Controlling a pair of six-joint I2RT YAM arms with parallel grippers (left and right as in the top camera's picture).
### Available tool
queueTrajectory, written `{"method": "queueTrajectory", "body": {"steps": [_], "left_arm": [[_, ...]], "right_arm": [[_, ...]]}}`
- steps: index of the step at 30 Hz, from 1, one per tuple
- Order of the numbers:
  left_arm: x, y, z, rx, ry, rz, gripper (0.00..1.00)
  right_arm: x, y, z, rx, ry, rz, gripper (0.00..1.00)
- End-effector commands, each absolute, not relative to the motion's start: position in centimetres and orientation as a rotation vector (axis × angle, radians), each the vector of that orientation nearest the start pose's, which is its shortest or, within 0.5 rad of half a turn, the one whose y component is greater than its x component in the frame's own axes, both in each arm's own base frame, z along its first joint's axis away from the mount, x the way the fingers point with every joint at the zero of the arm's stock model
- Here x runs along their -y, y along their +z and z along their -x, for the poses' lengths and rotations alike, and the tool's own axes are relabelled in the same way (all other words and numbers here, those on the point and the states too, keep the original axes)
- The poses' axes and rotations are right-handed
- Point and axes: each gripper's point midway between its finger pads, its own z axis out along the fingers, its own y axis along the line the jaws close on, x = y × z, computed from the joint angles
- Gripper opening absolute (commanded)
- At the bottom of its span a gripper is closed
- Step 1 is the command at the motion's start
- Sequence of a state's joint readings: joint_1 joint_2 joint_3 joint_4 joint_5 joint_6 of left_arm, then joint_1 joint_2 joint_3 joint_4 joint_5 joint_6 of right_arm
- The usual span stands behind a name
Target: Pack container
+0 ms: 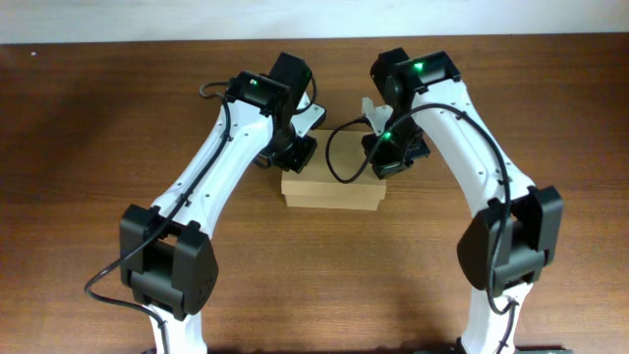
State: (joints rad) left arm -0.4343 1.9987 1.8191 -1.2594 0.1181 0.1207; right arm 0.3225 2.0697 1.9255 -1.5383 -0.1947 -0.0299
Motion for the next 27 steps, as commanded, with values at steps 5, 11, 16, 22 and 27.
{"method": "queueTrajectory", "body": {"steps": [5,11,16,22,27], "left_arm": [[18.5,10.9,-35.9,-2.919,-0.186,-0.863,0.02],[18.2,9.3,-35.5,-2.942,-0.184,-0.847,0.02],[18.3,9.2,-35.7,-2.935,-0.184,-0.845,0.02],[17.7,9.9,-36.5,-2.925,-0.117,-0.792,0.02],[17.4,14.3,-39.2,-2.823,-0.018,-0.730,0.02]], "right_arm": [[-14.8,9.9,-34.1,-3.295,0.250,0.565,0.04],[-14.9,8.2,-34.5,-3.312,0.245,0.566,0.04],[-15.0,7.9,-34.9,-3.305,0.243,0.565,0.04],[-15.2,10.3,-36.0,-3.237,0.295,0.536,0.04],[-14.2,14.6,-38.3,-3.124,0.315,0.472,0.04]]}}
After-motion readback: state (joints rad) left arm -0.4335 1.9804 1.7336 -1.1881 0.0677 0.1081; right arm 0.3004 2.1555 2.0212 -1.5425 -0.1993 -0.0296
